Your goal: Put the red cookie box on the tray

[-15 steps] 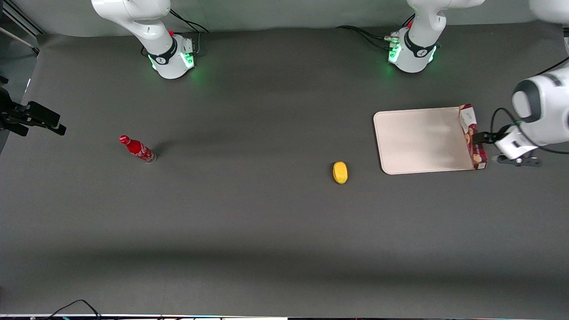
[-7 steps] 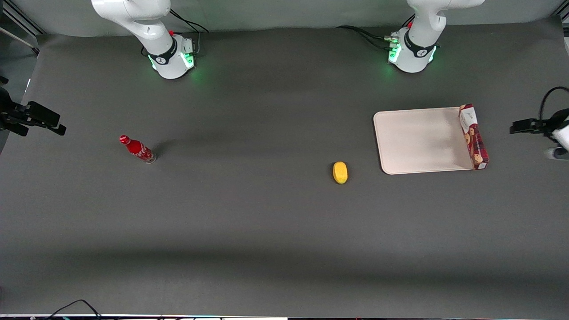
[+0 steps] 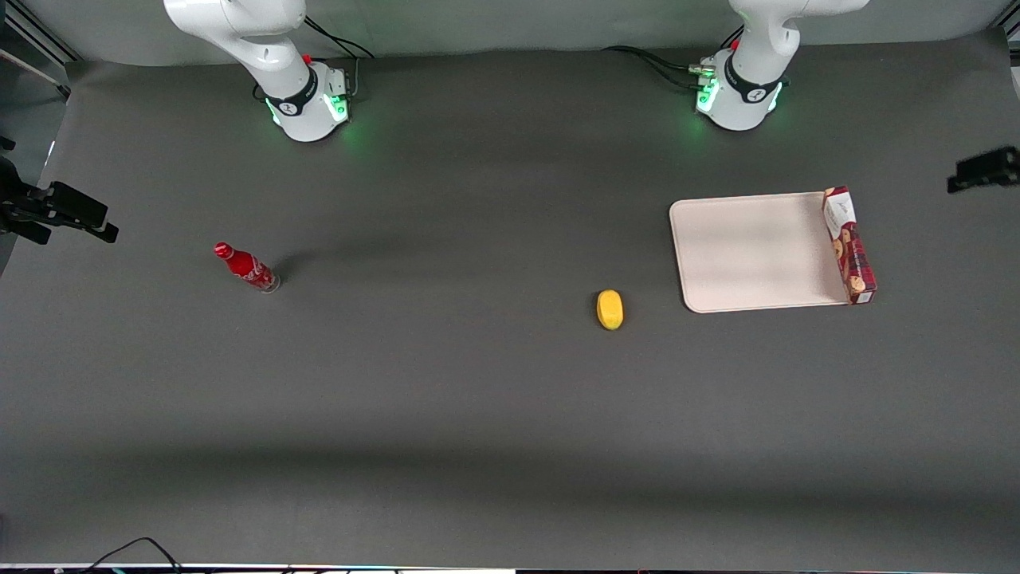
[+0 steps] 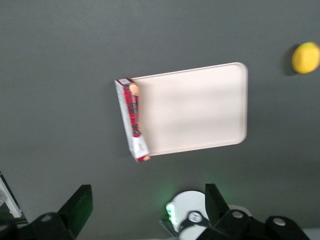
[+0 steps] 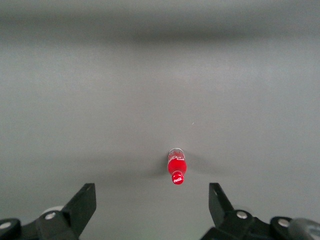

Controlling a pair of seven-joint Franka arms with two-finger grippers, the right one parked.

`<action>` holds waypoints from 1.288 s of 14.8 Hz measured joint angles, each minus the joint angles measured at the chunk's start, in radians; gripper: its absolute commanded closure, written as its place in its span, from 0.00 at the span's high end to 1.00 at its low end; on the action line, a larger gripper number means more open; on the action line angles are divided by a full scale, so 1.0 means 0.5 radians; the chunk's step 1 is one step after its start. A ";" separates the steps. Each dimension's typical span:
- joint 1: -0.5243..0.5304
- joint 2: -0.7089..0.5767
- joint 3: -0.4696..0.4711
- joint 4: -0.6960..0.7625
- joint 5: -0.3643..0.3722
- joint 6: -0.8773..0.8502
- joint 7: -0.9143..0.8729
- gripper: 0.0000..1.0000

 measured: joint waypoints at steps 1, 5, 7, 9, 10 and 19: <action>-0.002 -0.037 -0.082 0.019 -0.001 -0.035 -0.100 1.00; -0.004 -0.185 -0.242 -0.140 -0.032 -0.028 -0.261 1.00; -0.004 -0.300 -0.246 -0.350 -0.040 0.093 -0.263 1.00; -0.003 -0.390 -0.245 -0.488 -0.044 0.163 -0.263 1.00; -0.003 -0.411 -0.245 -0.507 -0.044 0.176 -0.259 1.00; -0.003 -0.414 -0.243 -0.450 -0.071 0.210 -0.247 1.00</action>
